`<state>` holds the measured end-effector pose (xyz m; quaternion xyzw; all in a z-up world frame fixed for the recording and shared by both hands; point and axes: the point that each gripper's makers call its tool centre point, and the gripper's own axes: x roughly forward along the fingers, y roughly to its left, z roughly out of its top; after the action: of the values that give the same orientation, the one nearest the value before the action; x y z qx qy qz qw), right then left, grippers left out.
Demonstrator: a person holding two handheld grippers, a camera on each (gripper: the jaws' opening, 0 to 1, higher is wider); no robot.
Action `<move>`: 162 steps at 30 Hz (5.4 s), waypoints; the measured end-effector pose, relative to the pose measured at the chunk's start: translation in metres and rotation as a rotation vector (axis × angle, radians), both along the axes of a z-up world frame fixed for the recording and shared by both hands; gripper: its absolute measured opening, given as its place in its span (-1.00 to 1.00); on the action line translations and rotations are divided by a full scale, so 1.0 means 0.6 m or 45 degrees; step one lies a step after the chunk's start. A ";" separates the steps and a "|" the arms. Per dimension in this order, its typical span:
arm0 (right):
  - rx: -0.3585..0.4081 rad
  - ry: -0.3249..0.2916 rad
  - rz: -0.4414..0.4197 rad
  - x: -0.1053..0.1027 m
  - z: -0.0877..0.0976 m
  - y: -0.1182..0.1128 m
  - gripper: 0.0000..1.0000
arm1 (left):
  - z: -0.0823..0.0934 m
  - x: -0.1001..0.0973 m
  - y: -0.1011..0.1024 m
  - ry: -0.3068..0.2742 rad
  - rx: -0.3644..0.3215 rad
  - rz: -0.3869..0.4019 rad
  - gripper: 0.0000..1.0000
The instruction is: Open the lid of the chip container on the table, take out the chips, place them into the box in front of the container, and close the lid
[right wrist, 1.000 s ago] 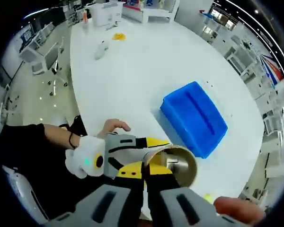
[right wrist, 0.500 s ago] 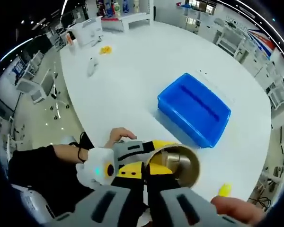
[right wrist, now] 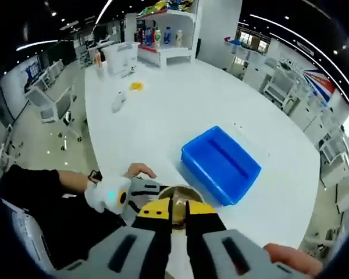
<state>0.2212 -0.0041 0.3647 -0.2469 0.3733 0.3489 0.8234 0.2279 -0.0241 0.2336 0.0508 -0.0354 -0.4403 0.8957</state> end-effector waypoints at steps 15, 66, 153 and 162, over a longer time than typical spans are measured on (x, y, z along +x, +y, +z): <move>0.230 -0.011 -0.041 -0.009 -0.036 -0.025 -0.92 | -0.013 -0.013 0.018 0.138 0.302 -0.224 -0.01; 0.234 0.136 -0.108 0.009 -0.087 -0.046 -0.86 | -0.003 -0.007 0.037 0.010 0.232 -0.279 -0.11; 1.253 0.909 -0.261 -0.052 -0.344 -0.101 -0.85 | -0.100 -0.075 0.047 0.047 0.735 -0.684 -0.13; 1.264 0.972 -0.295 -0.062 -0.347 -0.100 -0.74 | -0.100 -0.073 0.047 0.050 0.710 -0.698 -0.13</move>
<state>0.1840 -0.0643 0.1565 0.3481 0.4586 0.4524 0.6811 0.1843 0.0040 0.1738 0.2725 0.0906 -0.6568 0.6973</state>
